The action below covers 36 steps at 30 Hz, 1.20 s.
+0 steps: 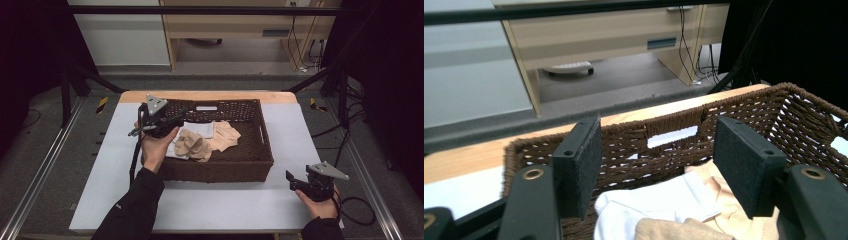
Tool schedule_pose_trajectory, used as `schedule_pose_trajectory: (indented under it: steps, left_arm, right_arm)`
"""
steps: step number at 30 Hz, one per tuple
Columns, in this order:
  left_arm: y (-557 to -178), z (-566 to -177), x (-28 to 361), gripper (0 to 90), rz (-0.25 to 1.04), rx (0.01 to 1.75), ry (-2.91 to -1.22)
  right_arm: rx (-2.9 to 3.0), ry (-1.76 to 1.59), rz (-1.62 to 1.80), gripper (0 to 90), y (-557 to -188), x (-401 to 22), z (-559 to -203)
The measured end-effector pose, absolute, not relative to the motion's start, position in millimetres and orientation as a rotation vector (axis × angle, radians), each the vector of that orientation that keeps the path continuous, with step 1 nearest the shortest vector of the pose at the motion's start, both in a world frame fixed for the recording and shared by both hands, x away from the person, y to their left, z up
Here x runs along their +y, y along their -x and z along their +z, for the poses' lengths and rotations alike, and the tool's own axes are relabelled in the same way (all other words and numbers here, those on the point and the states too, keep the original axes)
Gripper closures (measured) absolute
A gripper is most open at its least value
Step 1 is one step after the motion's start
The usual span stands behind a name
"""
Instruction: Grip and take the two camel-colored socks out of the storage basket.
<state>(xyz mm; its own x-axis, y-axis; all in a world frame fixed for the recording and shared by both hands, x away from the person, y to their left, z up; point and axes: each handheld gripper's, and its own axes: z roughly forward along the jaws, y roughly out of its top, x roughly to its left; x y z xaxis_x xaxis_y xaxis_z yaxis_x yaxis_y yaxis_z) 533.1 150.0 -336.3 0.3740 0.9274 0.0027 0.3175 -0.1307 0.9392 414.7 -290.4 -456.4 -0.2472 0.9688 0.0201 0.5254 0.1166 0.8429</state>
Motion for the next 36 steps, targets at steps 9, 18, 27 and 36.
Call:
schedule_pose_trajectory:
  steps: [9, 18, 27, 36]
  left_arm:
    - [-545.9, -365.1, 130.7, 33.4, 0.742, 1.144, -1.755]
    - [-547.2, -378.0, 123.6, 32.9, 0.738, 1.124, -1.832]
    - [-549.0, -387.6, 112.5, 33.6, 0.722, 1.067, -1.978]
    - [-551.1, -395.0, 107.5, 31.4, 0.69, 1.026, -2.094]
  right_arm:
    - [1.842, -1.457, 1.031, 23.7, -414.7, -289.4, -456.2]
    - [1.845, -1.458, 1.021, 24.0, -414.8, -289.9, -457.4]
    - [1.852, -1.46, 1.01, 24.1, -415.5, -289.2, -458.7]
    - [1.854, -1.459, 1.0, 24.1, -417.3, -288.7, -459.8]
